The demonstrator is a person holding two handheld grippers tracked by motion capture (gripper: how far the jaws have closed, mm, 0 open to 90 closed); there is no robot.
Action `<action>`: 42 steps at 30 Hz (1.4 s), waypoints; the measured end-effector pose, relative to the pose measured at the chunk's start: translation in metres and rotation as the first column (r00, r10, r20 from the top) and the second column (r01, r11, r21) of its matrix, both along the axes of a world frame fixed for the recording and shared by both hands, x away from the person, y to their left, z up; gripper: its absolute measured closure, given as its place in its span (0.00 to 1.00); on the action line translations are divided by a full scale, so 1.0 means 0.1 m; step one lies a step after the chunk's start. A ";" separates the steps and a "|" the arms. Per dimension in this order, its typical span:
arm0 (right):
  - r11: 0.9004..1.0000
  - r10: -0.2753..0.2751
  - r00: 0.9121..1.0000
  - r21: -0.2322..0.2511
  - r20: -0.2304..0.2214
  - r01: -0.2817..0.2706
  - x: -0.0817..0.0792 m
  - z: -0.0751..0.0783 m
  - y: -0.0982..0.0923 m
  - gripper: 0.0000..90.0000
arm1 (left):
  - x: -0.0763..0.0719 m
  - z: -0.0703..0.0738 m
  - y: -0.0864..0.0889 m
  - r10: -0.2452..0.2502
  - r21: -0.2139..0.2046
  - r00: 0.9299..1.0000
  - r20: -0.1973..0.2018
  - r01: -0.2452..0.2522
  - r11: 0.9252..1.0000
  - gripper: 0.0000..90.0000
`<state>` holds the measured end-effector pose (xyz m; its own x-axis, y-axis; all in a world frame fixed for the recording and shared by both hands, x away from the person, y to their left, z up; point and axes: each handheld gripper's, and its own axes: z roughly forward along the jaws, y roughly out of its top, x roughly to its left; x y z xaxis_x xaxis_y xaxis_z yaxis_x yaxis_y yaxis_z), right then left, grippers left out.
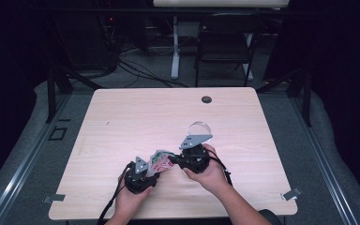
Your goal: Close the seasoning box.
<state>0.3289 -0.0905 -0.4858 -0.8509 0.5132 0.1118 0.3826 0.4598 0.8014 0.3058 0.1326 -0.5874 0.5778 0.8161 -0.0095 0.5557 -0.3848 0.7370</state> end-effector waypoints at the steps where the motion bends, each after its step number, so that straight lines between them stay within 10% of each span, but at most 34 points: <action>1: 1.000 0.000 1.000 0.000 0.000 0.000 0.00 0.00 0.00 1.00 | 0.00 0.00 0.00 0.000 0.000 1.000 0.001 0.000 1.000 0.56; 22: 0.999 0.002 1.000 0.052 0.009 -0.002 0.01 0.06 -0.06 1.00 | -0.02 0.17 0.04 0.005 0.027 0.998 0.063 -0.007 1.000 0.66; 42: 0.996 -0.025 0.999 0.081 0.030 0.022 0.02 0.14 -0.14 1.00 | -0.07 0.33 0.04 -0.018 0.122 0.980 0.199 -0.007 0.993 0.67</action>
<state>0.3307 -0.1044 -0.4715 -0.8424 0.5234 0.1278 0.3671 0.3840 0.8472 0.2990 0.1369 -0.5545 0.5626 0.8009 0.2051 0.4000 -0.4808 0.7803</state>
